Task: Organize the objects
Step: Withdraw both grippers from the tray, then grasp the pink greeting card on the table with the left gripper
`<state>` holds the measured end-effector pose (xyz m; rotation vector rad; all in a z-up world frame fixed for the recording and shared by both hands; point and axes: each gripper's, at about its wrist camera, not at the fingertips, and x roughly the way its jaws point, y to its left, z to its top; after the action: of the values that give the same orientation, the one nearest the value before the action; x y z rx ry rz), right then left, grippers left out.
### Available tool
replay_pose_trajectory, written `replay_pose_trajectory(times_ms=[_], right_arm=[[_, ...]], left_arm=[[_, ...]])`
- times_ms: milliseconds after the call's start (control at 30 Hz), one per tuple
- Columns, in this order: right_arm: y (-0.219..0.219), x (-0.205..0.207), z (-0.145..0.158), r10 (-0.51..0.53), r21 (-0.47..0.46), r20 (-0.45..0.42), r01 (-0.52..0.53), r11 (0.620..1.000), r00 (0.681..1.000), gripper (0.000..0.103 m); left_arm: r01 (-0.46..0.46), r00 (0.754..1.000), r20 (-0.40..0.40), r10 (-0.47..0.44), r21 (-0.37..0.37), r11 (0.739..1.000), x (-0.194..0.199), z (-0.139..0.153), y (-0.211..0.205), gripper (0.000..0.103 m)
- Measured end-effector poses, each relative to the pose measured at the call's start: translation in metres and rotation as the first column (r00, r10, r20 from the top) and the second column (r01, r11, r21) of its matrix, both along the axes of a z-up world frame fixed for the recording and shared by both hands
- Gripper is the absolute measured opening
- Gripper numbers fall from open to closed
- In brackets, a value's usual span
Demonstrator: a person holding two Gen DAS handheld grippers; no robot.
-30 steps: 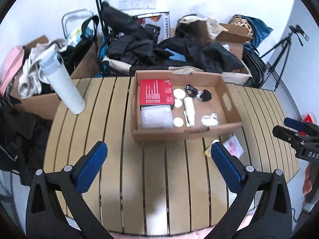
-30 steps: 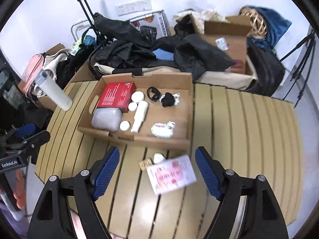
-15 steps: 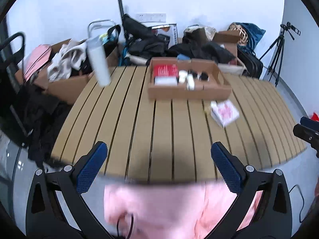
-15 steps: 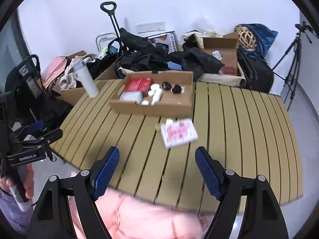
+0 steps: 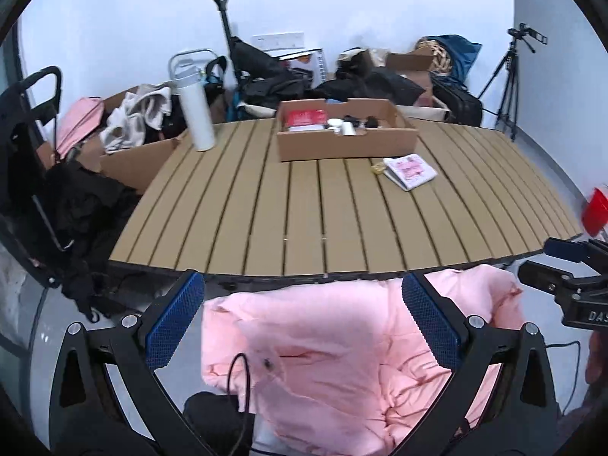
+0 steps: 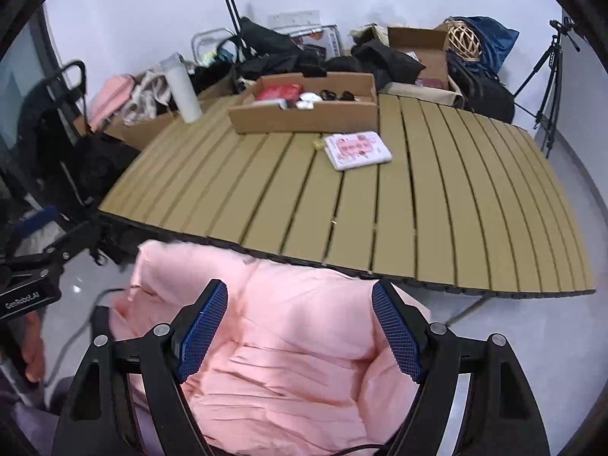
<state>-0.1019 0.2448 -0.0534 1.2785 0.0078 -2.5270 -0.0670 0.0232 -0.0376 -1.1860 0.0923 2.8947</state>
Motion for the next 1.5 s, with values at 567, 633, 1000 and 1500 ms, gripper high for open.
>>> replay_pose_trajectory(times_ms=[567,633,1000,1500], right_arm=[[0.043,-0.106,-0.032,-0.006,0.033,-0.139,0.011,0.999,0.990,0.082],[0.048,-0.142,-0.035,0.005,0.009,-0.137,-0.004,1.000,0.991,0.082],[0.049,-0.314,-0.115,0.055,-0.088,0.044,-0.051,0.995,0.997,0.047],[0.041,-0.200,-0.108,0.080,-0.089,-0.002,-0.080,0.993,0.997,0.006]], left_arm=[[0.079,0.991,0.079,-0.112,0.340,0.937,-0.179,-0.058,0.066,0.090],[0.083,0.988,0.085,-0.126,0.392,0.916,-0.213,-0.076,0.080,0.078],[0.106,0.959,0.210,-0.190,0.357,0.928,-0.299,-0.161,0.127,0.040],[0.194,0.939,0.212,-0.271,0.323,0.926,-0.217,-0.135,0.114,0.011]])
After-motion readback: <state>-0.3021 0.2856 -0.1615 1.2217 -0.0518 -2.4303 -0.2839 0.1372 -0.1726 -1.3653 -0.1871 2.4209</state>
